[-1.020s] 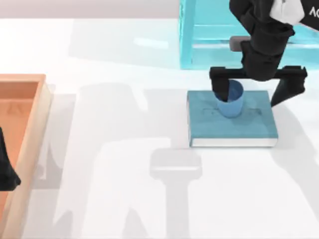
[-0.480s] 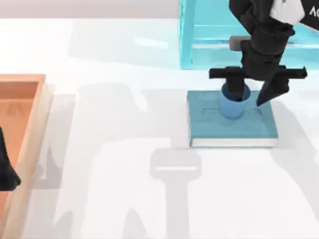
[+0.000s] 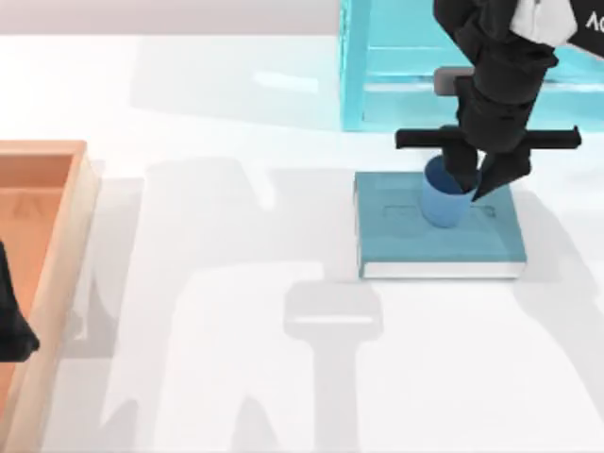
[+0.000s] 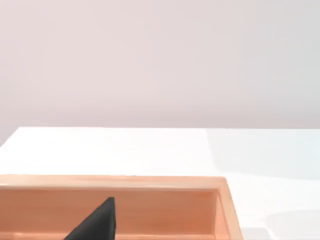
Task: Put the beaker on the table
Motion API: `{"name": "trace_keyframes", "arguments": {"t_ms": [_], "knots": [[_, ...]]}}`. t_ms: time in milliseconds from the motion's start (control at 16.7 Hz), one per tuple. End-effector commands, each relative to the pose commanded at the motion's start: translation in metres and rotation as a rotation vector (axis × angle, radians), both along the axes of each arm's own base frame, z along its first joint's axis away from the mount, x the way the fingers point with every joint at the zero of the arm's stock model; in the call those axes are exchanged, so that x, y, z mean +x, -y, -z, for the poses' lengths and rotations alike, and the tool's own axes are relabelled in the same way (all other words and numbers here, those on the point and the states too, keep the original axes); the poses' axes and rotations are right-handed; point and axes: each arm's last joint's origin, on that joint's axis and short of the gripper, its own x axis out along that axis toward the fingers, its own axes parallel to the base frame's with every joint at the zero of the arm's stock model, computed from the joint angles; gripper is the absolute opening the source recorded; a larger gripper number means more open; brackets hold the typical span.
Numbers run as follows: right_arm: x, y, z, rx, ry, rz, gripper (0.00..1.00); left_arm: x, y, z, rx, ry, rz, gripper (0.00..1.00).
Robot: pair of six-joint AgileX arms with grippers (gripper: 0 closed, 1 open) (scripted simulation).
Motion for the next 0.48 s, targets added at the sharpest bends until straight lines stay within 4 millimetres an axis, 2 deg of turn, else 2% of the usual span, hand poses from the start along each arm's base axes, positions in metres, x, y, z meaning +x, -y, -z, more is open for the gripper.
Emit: {"name": "trace_keyframes", "arguments": {"t_ms": [300,480], "knots": [[0.001,0.001,-0.001,0.0,0.0,0.003,0.0,0.0,0.0,0.0,0.0,0.0,0.0,1.0],[0.002,0.001,-0.015,-0.001,-0.004,0.006,0.0,0.0,0.0,0.0,0.0,0.0,0.0,1.0]]}}
